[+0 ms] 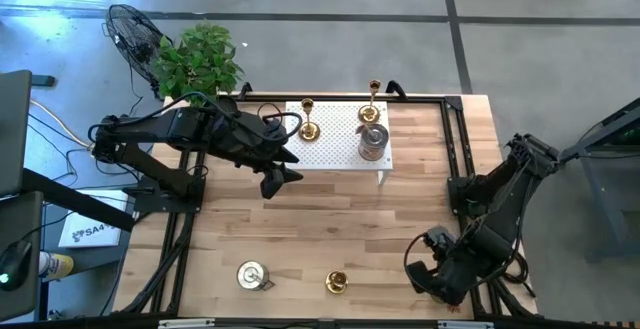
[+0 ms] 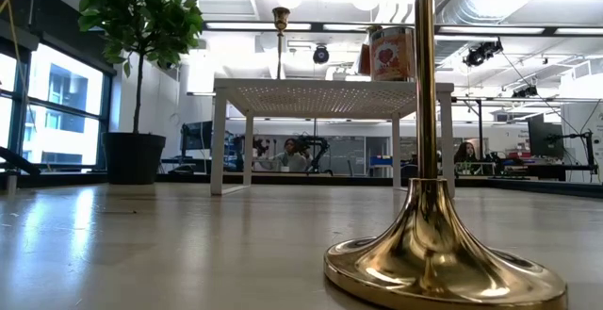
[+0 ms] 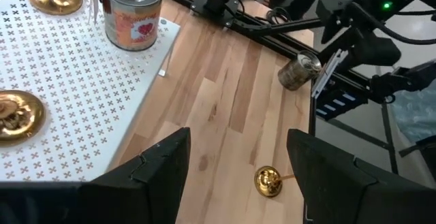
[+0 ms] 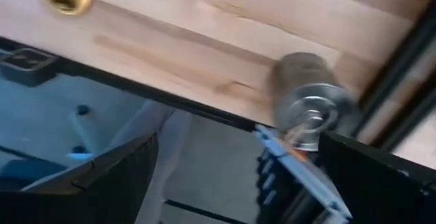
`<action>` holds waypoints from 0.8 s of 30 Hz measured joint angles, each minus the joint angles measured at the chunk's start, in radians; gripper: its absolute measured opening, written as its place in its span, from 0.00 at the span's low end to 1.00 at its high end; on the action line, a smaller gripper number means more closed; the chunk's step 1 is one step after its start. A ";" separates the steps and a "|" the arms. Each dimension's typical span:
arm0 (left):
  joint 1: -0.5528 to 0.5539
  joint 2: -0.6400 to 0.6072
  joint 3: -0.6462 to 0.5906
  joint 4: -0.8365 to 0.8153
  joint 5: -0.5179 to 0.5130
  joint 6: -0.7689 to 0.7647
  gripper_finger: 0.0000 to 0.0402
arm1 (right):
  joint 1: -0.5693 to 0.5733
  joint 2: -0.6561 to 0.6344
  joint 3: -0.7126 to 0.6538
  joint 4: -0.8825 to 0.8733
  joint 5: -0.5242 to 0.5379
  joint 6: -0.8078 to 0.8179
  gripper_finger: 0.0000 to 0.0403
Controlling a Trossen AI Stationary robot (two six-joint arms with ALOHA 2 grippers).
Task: Pick & Place candle stick holders
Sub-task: Align the right silver scented candle with the other silver scented candle on the shelf
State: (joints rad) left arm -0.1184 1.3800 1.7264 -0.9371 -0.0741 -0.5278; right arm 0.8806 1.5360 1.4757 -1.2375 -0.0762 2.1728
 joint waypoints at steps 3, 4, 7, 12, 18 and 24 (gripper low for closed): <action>0.000 0.000 0.000 0.000 0.000 0.000 0.60 | -0.015 0.000 0.000 0.036 0.077 -0.040 0.99; 0.000 0.000 0.000 0.000 0.000 0.000 0.60 | -0.019 0.000 0.000 0.039 0.107 -0.075 0.99; 0.000 0.000 0.000 0.000 0.000 0.000 0.60 | -0.033 0.000 0.000 0.040 0.119 -0.120 0.99; 0.000 0.000 0.000 0.000 0.001 0.000 0.60 | -0.040 0.000 0.000 0.059 0.116 -0.112 0.99; 0.000 0.000 0.000 -0.011 0.001 0.000 0.60 | -0.040 0.002 0.000 0.051 0.102 -0.055 0.99; 0.000 0.000 0.000 -0.010 0.001 0.000 0.60 | -0.040 0.002 0.000 0.039 0.144 -0.058 0.99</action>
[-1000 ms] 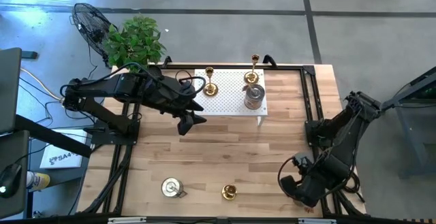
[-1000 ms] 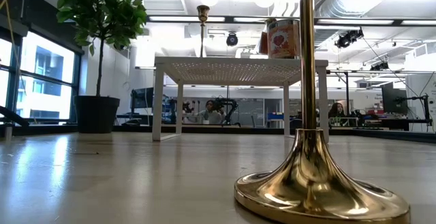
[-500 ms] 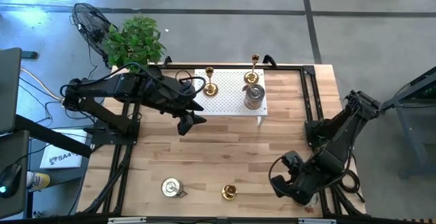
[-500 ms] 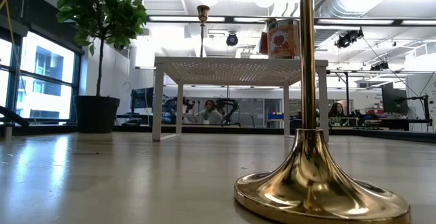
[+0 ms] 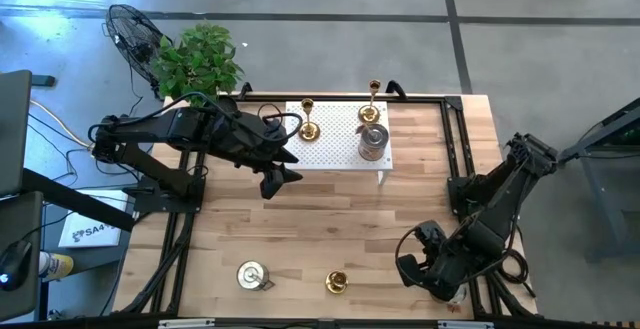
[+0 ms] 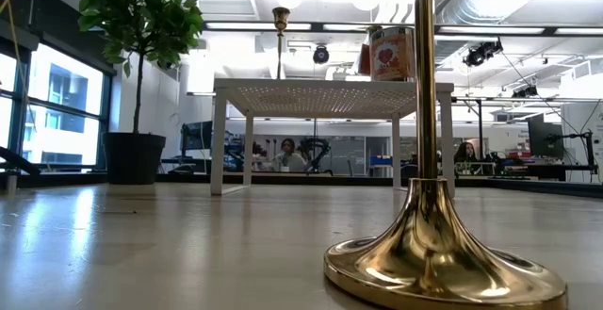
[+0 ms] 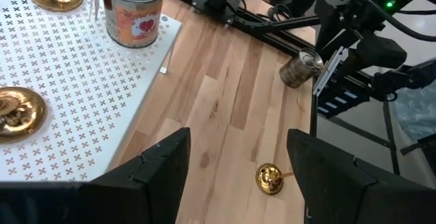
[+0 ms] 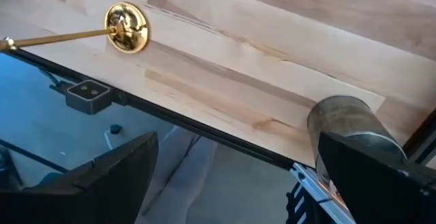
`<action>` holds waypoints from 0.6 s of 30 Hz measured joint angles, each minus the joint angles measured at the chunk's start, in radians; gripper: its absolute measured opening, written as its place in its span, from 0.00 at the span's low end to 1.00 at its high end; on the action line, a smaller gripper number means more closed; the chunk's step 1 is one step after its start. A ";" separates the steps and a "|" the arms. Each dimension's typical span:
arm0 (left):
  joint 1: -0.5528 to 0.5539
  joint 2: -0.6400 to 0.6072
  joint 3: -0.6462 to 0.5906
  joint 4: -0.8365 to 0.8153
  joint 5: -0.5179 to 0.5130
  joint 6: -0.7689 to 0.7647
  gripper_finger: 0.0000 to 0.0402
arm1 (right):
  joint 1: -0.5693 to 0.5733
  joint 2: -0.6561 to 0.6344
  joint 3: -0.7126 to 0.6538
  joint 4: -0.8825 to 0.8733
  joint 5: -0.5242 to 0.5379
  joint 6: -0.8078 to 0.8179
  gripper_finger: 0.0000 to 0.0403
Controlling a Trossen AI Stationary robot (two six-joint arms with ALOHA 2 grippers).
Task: Pick & Place candle stick holders
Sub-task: Align the right silver scented candle with the other silver scented candle on the shelf
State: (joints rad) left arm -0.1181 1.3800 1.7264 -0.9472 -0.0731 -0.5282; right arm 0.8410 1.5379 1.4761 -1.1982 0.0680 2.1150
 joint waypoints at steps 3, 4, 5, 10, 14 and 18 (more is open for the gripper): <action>0.000 0.000 0.000 0.000 0.000 0.000 0.60 | -0.001 0.000 0.000 -0.001 0.002 -0.016 0.99; 0.000 0.000 0.000 0.001 0.000 0.000 0.60 | -0.003 0.000 0.000 -0.003 0.002 -0.029 0.99; 0.000 0.000 0.000 0.001 0.000 0.000 0.60 | -0.003 0.000 0.000 -0.005 0.005 -0.042 0.99; 0.000 0.000 0.000 0.001 -0.021 0.047 0.60 | -0.003 0.000 0.000 -0.001 0.019 -0.098 0.99; 0.000 0.000 0.000 0.001 -0.023 0.057 0.60 | -0.003 0.000 0.000 -0.010 0.046 -0.100 0.99; 0.000 0.000 0.000 0.001 -0.024 0.059 0.60 | -0.003 0.000 0.000 -0.010 0.107 -0.111 0.99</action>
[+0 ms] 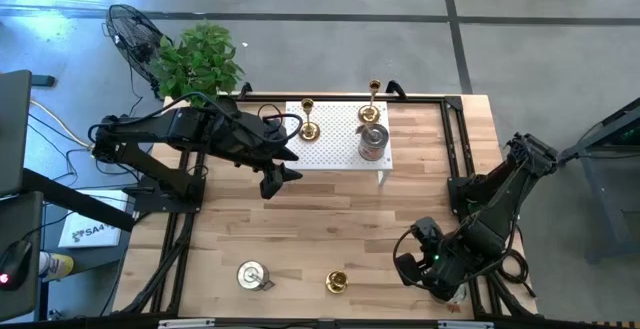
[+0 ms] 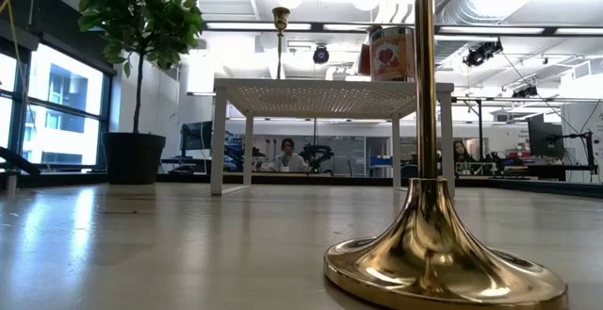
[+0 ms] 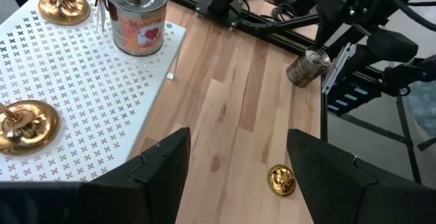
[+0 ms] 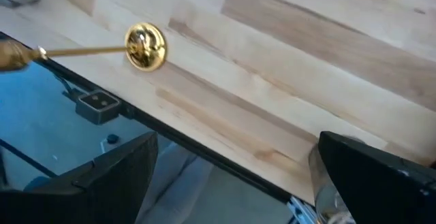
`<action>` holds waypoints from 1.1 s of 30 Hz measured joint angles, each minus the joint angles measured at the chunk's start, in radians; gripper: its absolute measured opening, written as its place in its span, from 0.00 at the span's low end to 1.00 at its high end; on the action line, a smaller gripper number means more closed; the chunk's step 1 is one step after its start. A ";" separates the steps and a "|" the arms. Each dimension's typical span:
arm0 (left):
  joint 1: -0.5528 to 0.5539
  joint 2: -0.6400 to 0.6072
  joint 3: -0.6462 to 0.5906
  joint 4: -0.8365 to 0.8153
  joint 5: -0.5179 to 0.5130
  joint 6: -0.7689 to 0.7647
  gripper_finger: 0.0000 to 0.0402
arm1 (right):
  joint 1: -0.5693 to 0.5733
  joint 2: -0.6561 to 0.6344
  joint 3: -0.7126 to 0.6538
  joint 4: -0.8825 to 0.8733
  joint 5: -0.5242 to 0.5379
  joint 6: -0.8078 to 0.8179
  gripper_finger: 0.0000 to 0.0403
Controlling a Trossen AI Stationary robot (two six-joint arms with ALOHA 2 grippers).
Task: Pick & Place candle stick holders
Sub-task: Align the right silver scented candle with the other silver scented candle on the shelf
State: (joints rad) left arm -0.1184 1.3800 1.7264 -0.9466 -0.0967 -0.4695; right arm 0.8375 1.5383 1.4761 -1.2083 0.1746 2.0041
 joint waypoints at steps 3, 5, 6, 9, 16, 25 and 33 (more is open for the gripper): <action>0.000 0.000 0.000 0.000 0.000 0.001 0.60 | -0.001 0.000 0.000 -0.012 0.001 0.034 0.99; 0.000 0.000 0.000 0.000 0.000 0.001 0.60 | 0.000 0.000 0.000 -0.004 0.022 0.024 0.99; 0.000 0.000 0.000 -0.001 0.000 0.001 0.60 | 0.000 0.000 0.000 -0.001 0.037 0.013 0.99; 0.000 0.000 0.000 -0.003 -0.001 0.002 0.60 | 0.000 0.000 0.000 0.013 0.069 -0.005 0.99; 0.000 0.000 0.000 -0.007 -0.002 0.001 0.60 | 0.000 0.000 0.000 -0.010 0.038 0.017 0.99; 0.000 0.000 0.000 -0.022 -0.003 0.001 0.60 | 0.024 0.035 0.000 -0.044 -0.223 0.064 0.99; 0.000 0.000 0.000 -0.024 -0.003 0.001 0.60 | 0.073 0.130 0.000 -0.079 -0.359 0.090 0.99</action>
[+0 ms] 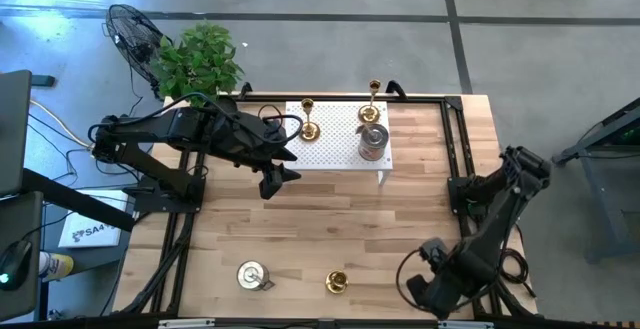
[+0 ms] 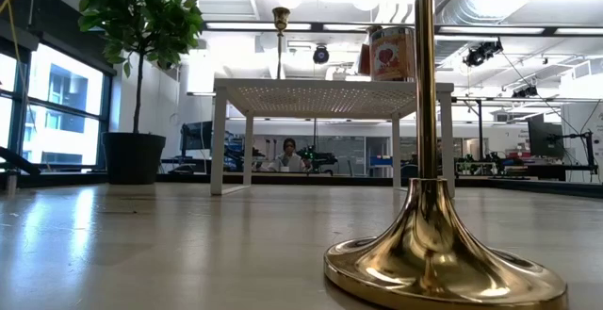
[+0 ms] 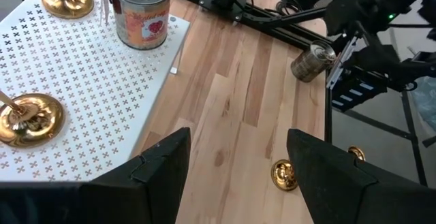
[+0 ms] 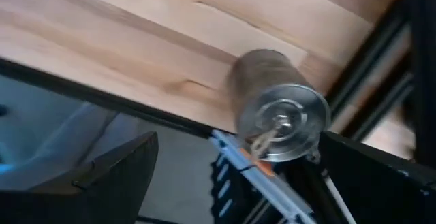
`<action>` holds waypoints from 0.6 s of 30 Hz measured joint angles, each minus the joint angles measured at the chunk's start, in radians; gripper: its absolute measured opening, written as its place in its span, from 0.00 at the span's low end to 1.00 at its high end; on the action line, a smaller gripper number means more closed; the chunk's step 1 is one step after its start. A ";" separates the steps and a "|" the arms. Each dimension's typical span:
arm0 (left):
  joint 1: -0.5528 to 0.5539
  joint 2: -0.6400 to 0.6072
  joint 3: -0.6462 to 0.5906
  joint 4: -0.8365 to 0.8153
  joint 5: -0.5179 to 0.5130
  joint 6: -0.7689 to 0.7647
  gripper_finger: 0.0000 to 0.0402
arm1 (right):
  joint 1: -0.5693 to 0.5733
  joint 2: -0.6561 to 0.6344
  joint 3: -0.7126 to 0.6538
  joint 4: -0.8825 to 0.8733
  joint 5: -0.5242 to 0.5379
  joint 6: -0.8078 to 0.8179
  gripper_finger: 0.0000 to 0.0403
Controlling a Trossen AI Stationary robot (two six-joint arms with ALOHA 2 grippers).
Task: Pick & Place candle stick holders
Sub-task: Align the right silver scented candle with the other silver scented candle on the shelf
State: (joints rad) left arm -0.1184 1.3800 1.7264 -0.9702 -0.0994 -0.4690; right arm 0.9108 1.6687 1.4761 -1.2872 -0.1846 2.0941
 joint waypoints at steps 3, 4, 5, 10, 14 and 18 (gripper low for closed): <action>0.000 0.000 0.000 0.000 0.000 -0.001 0.60 | 0.019 0.030 0.000 -0.010 -0.025 0.017 0.99; 0.000 0.000 0.000 0.000 0.000 -0.001 0.60 | 0.024 0.040 0.000 -0.011 -0.027 0.018 0.99; 0.000 0.000 0.000 0.000 0.000 -0.002 0.60 | 0.031 0.048 0.000 -0.010 -0.024 0.018 0.99; 0.000 0.000 0.000 0.000 0.002 -0.002 0.60 | 0.066 0.066 0.000 -0.019 0.023 0.063 0.99; 0.000 0.000 0.000 -0.001 0.015 -0.001 0.60 | 0.106 0.067 0.000 -0.035 0.022 0.147 0.99; 0.000 0.000 0.000 -0.005 0.018 -0.001 0.60 | 0.146 0.067 0.000 -0.026 0.022 0.209 0.99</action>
State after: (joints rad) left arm -0.1184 1.3800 1.7264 -0.9754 -0.0811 -0.4702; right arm 1.0568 1.7355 1.4761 -1.3136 -0.1624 2.3032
